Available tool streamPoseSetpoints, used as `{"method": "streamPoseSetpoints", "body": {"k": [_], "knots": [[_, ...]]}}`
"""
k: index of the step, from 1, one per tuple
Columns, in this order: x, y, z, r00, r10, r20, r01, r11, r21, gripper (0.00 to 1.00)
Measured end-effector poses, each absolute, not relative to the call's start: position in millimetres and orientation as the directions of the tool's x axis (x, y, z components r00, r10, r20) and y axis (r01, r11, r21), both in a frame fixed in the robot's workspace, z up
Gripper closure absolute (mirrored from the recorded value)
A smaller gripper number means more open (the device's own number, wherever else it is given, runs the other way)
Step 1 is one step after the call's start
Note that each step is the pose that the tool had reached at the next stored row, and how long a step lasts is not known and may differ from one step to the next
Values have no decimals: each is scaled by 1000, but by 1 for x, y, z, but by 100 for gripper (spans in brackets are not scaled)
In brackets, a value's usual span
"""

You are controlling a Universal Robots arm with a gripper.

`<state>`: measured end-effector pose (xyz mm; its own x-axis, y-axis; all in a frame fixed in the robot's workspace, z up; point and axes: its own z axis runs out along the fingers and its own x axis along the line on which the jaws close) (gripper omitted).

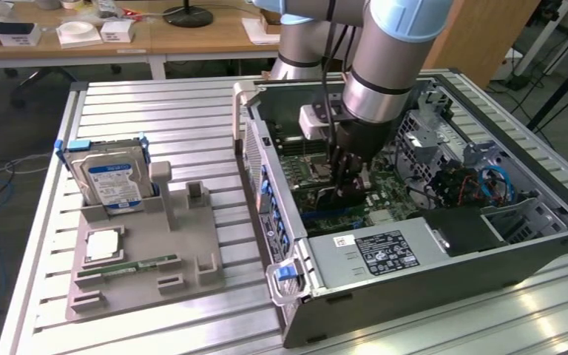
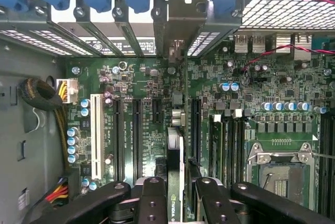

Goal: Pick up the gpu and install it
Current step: 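Insert the gpu into the slot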

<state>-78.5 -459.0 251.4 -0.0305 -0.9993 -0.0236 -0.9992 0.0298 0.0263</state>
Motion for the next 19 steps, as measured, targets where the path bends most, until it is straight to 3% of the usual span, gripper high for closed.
{"method": "streamPoseSetpoints", "body": {"k": [19], "knots": [[-79,-459,249,-30,-999,-23,-999,30,26,74]]}}
